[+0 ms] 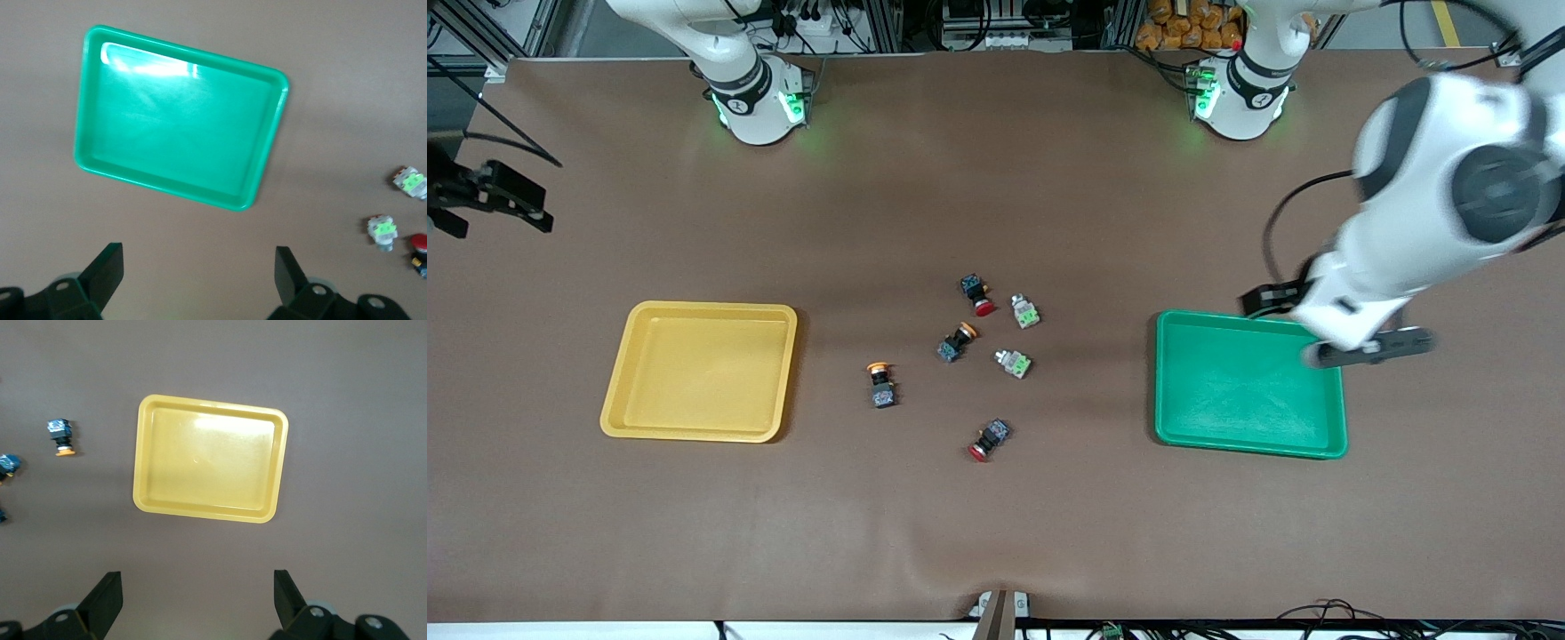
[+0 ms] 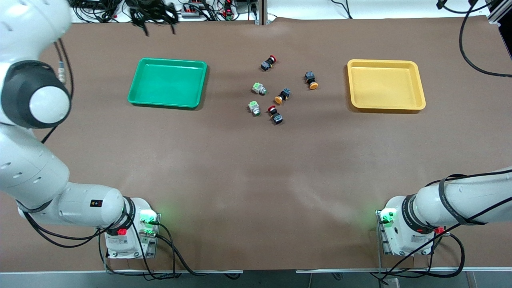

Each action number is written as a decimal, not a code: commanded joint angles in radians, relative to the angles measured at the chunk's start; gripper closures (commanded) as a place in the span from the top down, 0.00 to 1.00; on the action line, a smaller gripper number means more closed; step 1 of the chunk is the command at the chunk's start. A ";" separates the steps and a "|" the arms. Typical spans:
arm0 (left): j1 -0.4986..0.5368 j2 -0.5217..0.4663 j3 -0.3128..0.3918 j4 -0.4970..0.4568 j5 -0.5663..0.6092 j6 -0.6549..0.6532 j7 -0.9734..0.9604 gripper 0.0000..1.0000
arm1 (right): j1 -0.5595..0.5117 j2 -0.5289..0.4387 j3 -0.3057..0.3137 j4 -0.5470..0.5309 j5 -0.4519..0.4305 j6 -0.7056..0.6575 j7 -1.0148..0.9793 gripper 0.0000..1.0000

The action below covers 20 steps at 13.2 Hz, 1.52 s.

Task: Place green and yellow buttons in trays
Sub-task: 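Reach the left gripper and the right gripper toward the button cluster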

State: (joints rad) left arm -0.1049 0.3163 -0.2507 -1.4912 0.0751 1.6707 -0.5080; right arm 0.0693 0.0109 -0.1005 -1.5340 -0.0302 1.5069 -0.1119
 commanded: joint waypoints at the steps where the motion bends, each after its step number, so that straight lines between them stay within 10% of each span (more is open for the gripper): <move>1: -0.071 0.070 0.004 -0.007 0.023 0.056 -0.116 1.00 | -0.023 0.075 0.007 0.020 -0.030 -0.002 -0.011 1.00; 10: -0.352 0.148 0.002 -0.172 0.083 0.319 -0.550 1.00 | 0.088 0.193 0.019 0.020 0.054 0.087 0.126 1.00; 20: -0.438 0.308 0.005 -0.144 0.100 0.547 -0.672 1.00 | 0.234 0.501 0.019 0.035 0.122 0.619 0.261 1.00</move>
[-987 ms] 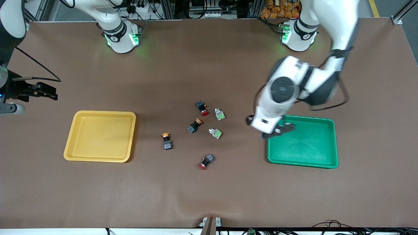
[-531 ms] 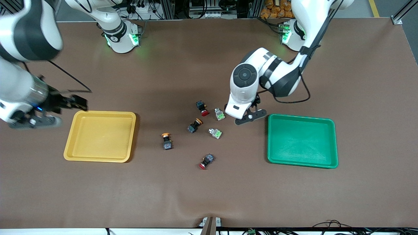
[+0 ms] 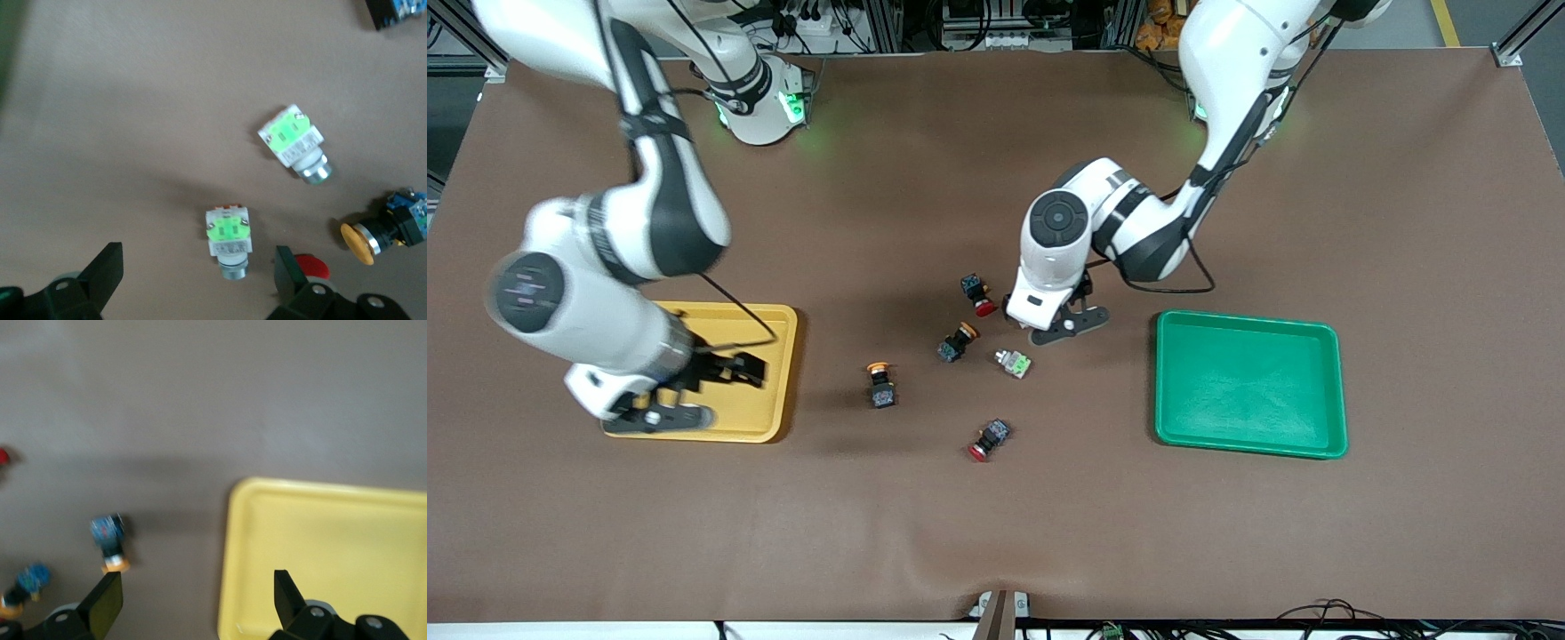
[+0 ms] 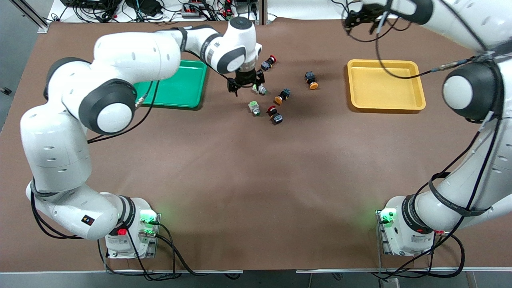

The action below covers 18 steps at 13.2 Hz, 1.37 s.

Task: Place green and yellow buttons in trays
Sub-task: 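Grasp a green button with the left gripper while the right gripper grasps a blue button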

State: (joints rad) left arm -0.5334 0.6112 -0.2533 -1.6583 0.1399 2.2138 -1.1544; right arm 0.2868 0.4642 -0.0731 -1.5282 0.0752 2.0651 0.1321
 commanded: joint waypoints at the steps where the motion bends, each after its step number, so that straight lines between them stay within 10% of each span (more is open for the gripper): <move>1: -0.013 0.022 0.008 0.023 0.040 0.004 -0.025 1.00 | 0.038 0.079 -0.008 0.031 0.017 0.076 0.017 1.00; 10: -0.057 0.097 0.014 0.065 0.041 0.023 -0.090 1.00 | 0.170 0.223 -0.007 -0.147 0.075 0.415 0.018 1.00; 18: -0.073 0.137 0.016 0.066 0.061 0.063 -0.163 0.89 | 0.224 0.243 -0.007 -0.168 0.080 0.428 0.052 1.00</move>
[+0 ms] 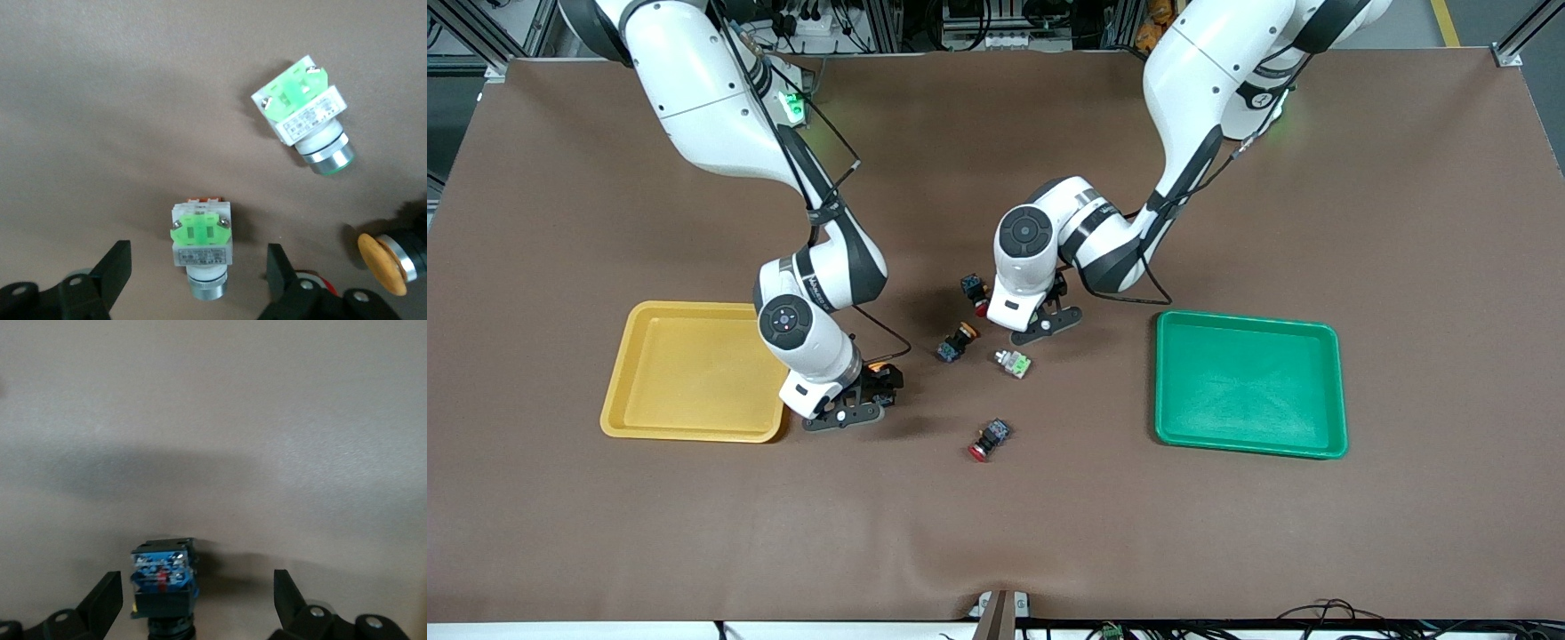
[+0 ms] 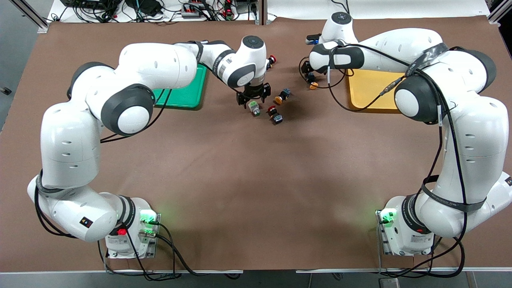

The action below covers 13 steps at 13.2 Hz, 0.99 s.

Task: Place green and yellow buttons in trays
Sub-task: 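Grasp a green button with the left gripper while the right gripper grasps a blue button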

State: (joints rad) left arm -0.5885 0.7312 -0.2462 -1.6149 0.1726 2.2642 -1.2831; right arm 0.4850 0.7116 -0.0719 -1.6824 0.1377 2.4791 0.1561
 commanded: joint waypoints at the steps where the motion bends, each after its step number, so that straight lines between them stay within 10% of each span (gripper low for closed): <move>1: -0.017 0.019 0.008 0.023 0.028 0.012 -0.036 0.86 | 0.035 -0.001 -0.008 -0.014 0.017 0.014 0.031 1.00; 2: -0.017 0.030 0.008 0.023 0.028 0.012 -0.036 0.86 | 0.033 -0.001 -0.009 -0.014 0.016 0.012 0.028 0.88; 4: -0.019 0.039 0.010 0.023 0.030 0.020 -0.051 0.76 | 0.035 0.008 -0.009 -0.014 0.014 0.017 0.025 0.31; 5: -0.019 0.040 0.011 0.023 0.033 0.020 -0.051 0.56 | 0.033 0.011 -0.009 -0.011 0.010 0.017 0.023 0.05; 8: -0.016 0.037 0.016 0.021 0.051 0.017 -0.050 0.00 | 0.004 -0.009 -0.016 0.027 0.006 -0.070 -0.003 0.00; 13: 0.084 -0.076 0.016 0.013 0.088 -0.099 0.028 0.00 | -0.173 -0.151 -0.019 0.099 0.006 -0.457 -0.088 0.00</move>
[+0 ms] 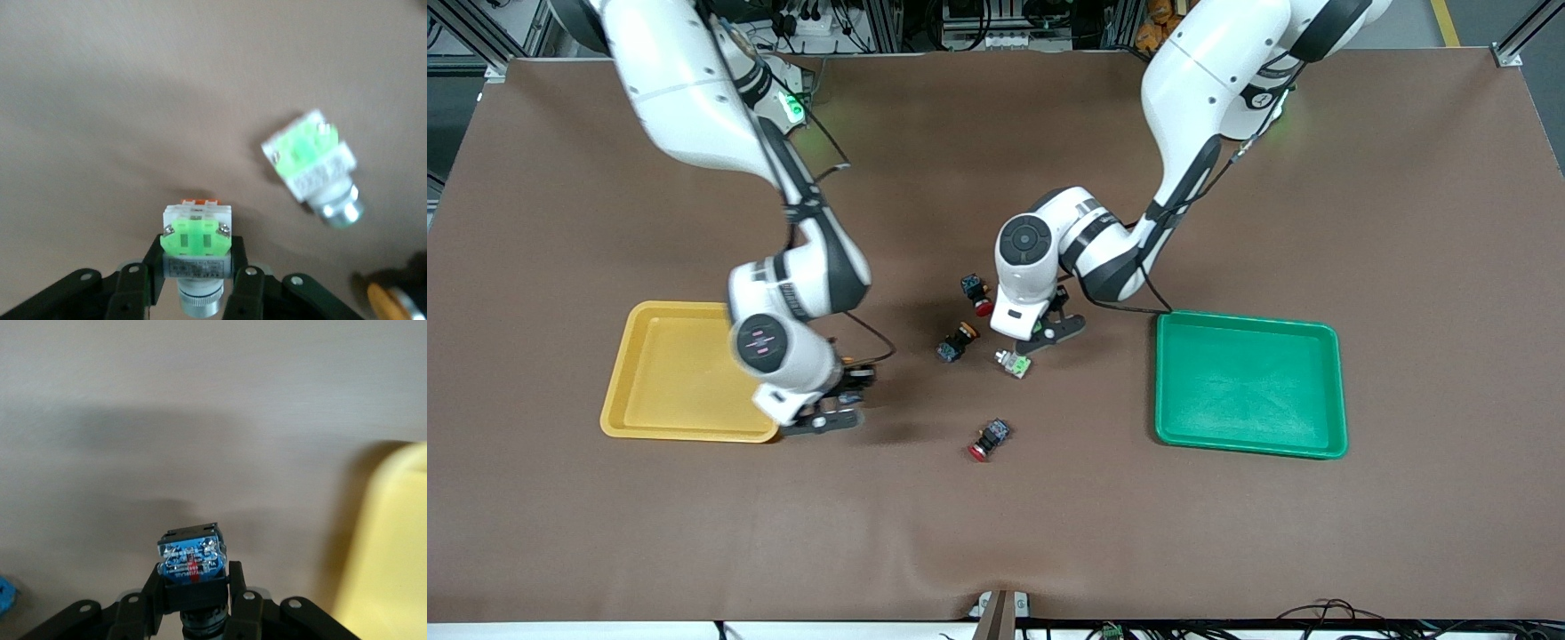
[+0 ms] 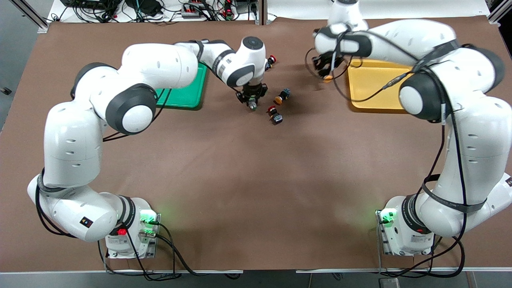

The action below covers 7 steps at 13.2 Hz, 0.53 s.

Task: Place green and yellow buttons in trays
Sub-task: 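Place the green button in the green tray while the right gripper drops blue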

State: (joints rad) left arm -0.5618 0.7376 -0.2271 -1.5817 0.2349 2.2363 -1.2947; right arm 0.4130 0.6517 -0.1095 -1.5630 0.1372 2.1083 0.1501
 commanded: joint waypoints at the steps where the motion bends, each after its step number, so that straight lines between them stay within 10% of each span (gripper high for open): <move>1: 0.084 -0.105 -0.006 -0.018 0.026 -0.111 0.117 0.00 | -0.150 -0.116 0.019 -0.020 0.007 -0.131 -0.163 0.00; 7: 0.327 -0.210 -0.006 -0.082 0.027 -0.218 0.426 0.00 | -0.368 -0.115 0.019 -0.077 0.016 -0.185 -0.187 0.00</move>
State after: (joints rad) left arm -0.3133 0.5735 -0.2217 -1.5980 0.2446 2.0200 -0.9419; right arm 0.0853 0.5368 -0.1109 -1.5975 0.1392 1.9032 -0.0370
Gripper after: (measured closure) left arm 0.590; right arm 0.595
